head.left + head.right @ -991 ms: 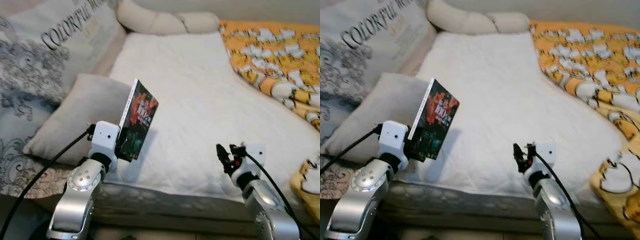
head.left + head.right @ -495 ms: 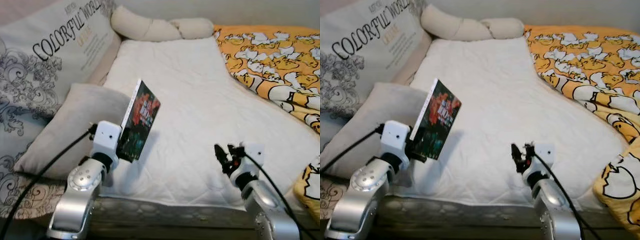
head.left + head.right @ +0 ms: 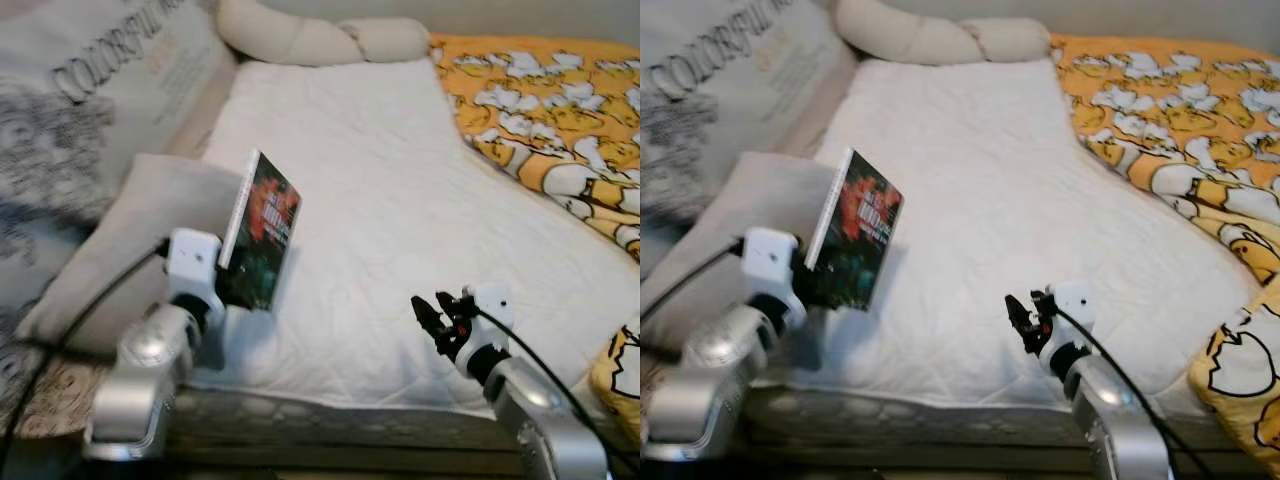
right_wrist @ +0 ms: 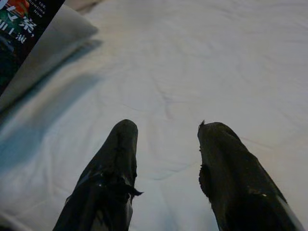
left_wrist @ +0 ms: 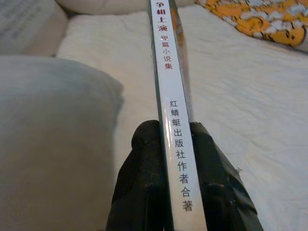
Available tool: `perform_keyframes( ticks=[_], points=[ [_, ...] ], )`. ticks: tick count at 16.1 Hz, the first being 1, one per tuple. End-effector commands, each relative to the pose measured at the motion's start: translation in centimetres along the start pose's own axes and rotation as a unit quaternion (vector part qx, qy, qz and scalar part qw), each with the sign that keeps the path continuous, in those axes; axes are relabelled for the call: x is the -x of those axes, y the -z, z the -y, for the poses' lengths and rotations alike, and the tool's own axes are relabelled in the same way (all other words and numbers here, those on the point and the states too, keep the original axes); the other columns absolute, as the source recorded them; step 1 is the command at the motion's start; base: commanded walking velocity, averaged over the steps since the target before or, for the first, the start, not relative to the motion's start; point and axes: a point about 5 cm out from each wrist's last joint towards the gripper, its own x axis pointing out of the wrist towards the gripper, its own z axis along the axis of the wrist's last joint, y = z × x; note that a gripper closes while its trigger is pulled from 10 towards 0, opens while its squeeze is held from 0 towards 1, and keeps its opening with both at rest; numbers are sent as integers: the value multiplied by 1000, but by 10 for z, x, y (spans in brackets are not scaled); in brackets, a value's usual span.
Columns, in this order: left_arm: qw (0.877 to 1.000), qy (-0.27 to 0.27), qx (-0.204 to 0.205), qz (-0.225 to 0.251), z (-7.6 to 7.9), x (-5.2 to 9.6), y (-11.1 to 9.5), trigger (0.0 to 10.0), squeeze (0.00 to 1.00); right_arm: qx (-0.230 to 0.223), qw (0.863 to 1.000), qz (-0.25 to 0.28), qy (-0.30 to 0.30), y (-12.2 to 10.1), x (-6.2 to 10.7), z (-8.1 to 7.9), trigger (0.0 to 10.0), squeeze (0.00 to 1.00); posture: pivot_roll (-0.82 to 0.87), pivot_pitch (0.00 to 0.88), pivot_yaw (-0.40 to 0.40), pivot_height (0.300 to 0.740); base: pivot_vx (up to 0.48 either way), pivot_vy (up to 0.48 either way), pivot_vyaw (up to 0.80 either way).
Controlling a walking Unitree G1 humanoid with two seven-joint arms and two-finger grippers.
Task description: Clean up the room
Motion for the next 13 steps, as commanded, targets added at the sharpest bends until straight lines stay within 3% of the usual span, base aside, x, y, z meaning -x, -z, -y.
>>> perform_keyframes(
  ticks=[1,4,5,6,9,11,13],
  points=[
    [1000,18,12,13,-3,-8,-11,10000,0,12,1000,1,-20,-8,1,1,10000,0,46,0,34,740,0,0,0],
    [999,36,32,-5,-14,-27,-18,10000,0,36,998,-2,-42,-19,3,9,10000,0,40,0,33,740,0,0,0],
    [996,67,49,-26,-14,-44,-19,10000,0,46,997,-7,-57,-27,3,14,10000,0,24,0,37,740,0,0,0],
    [995,75,59,-31,-13,-49,-20,10000,0,49,997,-10,-63,-28,3,15,10000,0,16,0,39,740,0,0,0],
    [981,114,154,-37,1,-82,-23,10000,0,69,990,-53,-115,-31,11,17,10000,0,-31,0,43,740,0,0,0],
    [968,105,220,-52,7,-98,-15,10000,0,77,986,-67,-132,-33,20,17,10000,0,-64,0,49,740,0,0,0],
    [961,90,255,-62,10,-104,-8,10000,0,87,984,-75,-138,-36,24,19,10000,0,-102,0,50,740,0,0,0]
  ],
)
